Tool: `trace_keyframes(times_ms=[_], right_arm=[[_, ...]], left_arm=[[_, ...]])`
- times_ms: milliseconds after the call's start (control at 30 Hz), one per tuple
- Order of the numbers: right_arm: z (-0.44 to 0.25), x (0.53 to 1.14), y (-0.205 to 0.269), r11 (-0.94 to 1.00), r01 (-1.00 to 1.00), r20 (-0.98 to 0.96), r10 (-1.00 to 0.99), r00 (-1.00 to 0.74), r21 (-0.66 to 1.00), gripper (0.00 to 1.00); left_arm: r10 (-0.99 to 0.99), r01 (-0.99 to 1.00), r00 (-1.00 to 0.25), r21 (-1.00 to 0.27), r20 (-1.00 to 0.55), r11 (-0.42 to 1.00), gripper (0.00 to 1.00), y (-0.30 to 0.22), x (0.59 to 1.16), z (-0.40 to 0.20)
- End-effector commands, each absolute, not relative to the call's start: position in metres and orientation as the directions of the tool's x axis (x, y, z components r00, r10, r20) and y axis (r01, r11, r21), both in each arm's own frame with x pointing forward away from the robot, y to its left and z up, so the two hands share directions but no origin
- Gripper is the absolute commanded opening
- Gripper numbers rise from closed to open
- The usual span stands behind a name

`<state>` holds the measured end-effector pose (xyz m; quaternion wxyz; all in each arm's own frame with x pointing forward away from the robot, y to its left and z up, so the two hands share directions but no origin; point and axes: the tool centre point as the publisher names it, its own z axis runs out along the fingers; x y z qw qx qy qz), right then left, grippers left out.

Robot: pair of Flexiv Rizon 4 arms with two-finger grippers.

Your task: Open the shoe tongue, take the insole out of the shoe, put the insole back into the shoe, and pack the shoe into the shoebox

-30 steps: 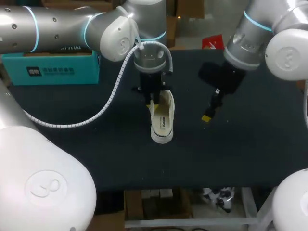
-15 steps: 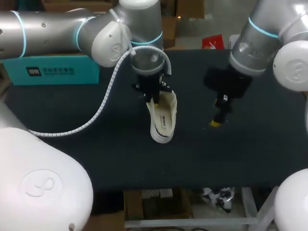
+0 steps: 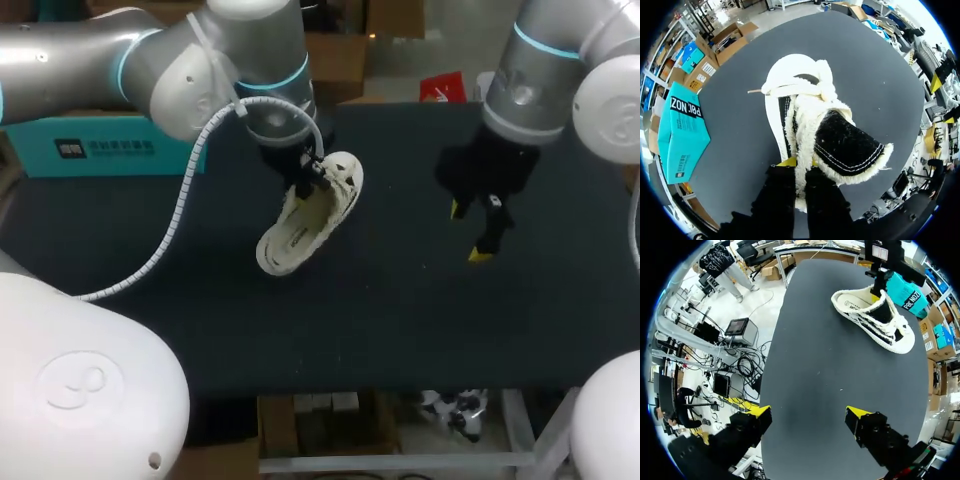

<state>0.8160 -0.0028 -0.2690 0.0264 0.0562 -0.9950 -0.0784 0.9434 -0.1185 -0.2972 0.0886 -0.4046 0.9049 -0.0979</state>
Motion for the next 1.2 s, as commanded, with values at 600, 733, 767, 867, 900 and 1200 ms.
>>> trace_keyframes(times_ms=[600,733,767,867,900,1200], right_arm=[[-0.268,0.819,0.0,0.983,-0.106,0.058,-0.116,-0.992,0.153,1.0],[-0.268,0.819,0.0,0.983,-0.106,0.058,-0.116,-0.992,0.153,1.0],[-0.268,0.819,0.0,0.983,-0.106,0.058,-0.116,-0.992,0.153,1.0],[-0.268,0.819,0.0,0.983,-0.106,0.058,-0.116,-0.992,0.153,1.0],[-0.268,0.819,0.0,0.983,-0.106,0.058,-0.116,-0.992,0.153,1.0],[-0.268,0.819,0.0,0.983,-0.106,0.058,-0.116,-0.992,0.153,1.0]], left_arm=[[-0.449,-0.292,-0.75,-0.366,-0.485,0.884,0.0,0.015,1.083,-0.125],[-0.417,-0.262,-0.745,-0.347,-0.52,0.901,0.0,0.052,1.121,-0.112],[-0.411,-0.257,-0.748,-0.343,-0.521,0.904,0.0,0.062,1.131,-0.11],[-0.397,-0.247,-0.755,-0.335,-0.522,0.909,0.0,0.092,1.155,-0.109],[-0.397,-0.246,-0.754,-0.335,-0.524,0.91,0.0,0.102,1.162,-0.11],[-0.424,-0.28,-0.738,-0.334,-0.525,0.9,0.0,0.178,1.213,-0.115]])
